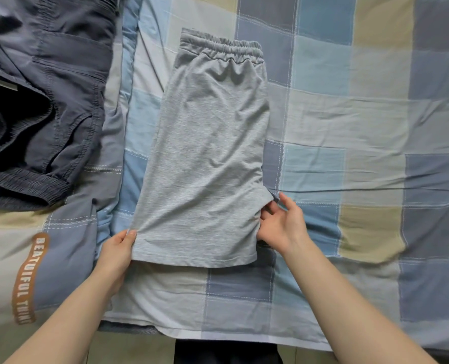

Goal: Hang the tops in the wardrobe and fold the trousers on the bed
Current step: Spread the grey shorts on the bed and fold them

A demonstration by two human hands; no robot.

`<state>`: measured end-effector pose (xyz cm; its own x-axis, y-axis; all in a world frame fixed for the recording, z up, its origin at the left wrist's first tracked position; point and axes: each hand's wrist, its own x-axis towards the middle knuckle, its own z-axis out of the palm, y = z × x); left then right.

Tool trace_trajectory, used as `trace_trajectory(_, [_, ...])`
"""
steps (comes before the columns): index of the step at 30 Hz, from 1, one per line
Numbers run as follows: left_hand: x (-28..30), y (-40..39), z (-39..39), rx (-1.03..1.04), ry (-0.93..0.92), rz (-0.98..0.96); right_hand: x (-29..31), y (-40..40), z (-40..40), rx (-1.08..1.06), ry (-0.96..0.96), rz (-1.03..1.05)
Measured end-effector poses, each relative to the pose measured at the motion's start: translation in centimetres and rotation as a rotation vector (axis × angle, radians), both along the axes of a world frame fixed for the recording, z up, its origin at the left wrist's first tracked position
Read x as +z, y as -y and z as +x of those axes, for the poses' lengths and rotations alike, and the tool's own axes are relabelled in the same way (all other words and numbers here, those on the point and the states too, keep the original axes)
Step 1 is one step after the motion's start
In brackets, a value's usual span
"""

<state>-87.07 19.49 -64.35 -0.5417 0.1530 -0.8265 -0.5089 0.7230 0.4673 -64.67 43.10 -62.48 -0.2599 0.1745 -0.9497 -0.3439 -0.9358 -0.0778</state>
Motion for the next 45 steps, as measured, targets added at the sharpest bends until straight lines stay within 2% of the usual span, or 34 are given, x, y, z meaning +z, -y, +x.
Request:
trace_trajectory(3, [0.1,0.0,-0.1,0.013,-0.01,0.024,0.3,0.1,0.3,0.045,-0.004,0.033])
trace_trajectory(6, [-0.3,0.4,0.2,-0.034,0.028,0.001,0.0,0.1,1.1,0.029,0.098,0.145])
trace_trajectory(10, [-0.2,0.9,1.3,-0.121,0.072,-0.017,-0.8,0.0,3.8,-0.081,0.384,0.182])
trace_trajectory(12, [-0.1,1.0,1.5,-0.166,0.0,-0.042,-1.2,1.1,4.7,0.009,0.499,0.133])
trace_trajectory(15, [0.4,0.6,1.8,-0.219,-0.113,-0.072,-0.6,4.0,4.7,0.316,0.397,0.159])
trace_trajectory(19, [1.2,0.6,2.8,-0.16,-0.138,-0.006,-0.2,6.7,4.1,0.631,0.285,0.224])
trace_trajectory(24, [1.1,1.9,2.3,-0.135,-0.12,0.004,0.6,7.9,5.4,0.756,0.191,0.286])
trace_trajectory(27, [1.0,2.9,1.7,-0.139,-0.073,-0.051,1.3,9.3,7.2,0.814,0.277,0.351])
trace_trajectory(28, [0.7,3.2,1.6,-0.175,-0.096,-0.079,1.2,9.7,8.1,0.914,0.344,0.415])
trace_trajectory(30, [0.8,3.1,1.9,-0.359,-0.181,-0.179,0.4,10.2,10.0,1.286,0.453,0.517])
trace_trajectory(32, [1.1,2.6,2.8,-0.616,-0.344,-0.34,-1.2,10.3,11.6,1.716,0.549,0.527])
trace_trajectory(33, [1.4,2.1,3.6,-0.711,-0.435,-0.412,-1.4,9.8,11.8,1.827,0.627,0.542])
trace_trajectory(34, [1.7,1.4,4.6,-0.785,-0.522,-0.476,-1.4,8.9,11.7,1.857,0.741,0.575])
trace_trajectory(35, [1.8,0.7,5.6,-0.851,-0.629,-0.498,-1.2,7.6,11.3,1.794,0.855,0.644])
trace_trajectory(36, [2.1,-0.3,6.9,-0.941,-0.728,-0.447,-0.9,6.2,10.6,1.684,0.937,0.734])
trace_trajectory(38, [2.4,-2.8,9.6,-1.116,-0.873,-0.179,-0.3,3.4,8.5,1.404,0.939,0.916])
trace_trajectory(40, [2.3,-5.7,12.9,-1.273,-0.855,0.098,-0.2,0.9,6.2,1.308,0.852,1.011])
trace_trajectory(42, [2.7,-8.8,16.1,-1.382,-0.732,0.241,-1.1,-1.0,4.7,1.382,0.797,1.045])
trace_trajectory(45, [2.3,-12.2,18.7,-1.454,-0.567,0.131,-2.3,-2.7,3.1,1.499,0.692,1.04])
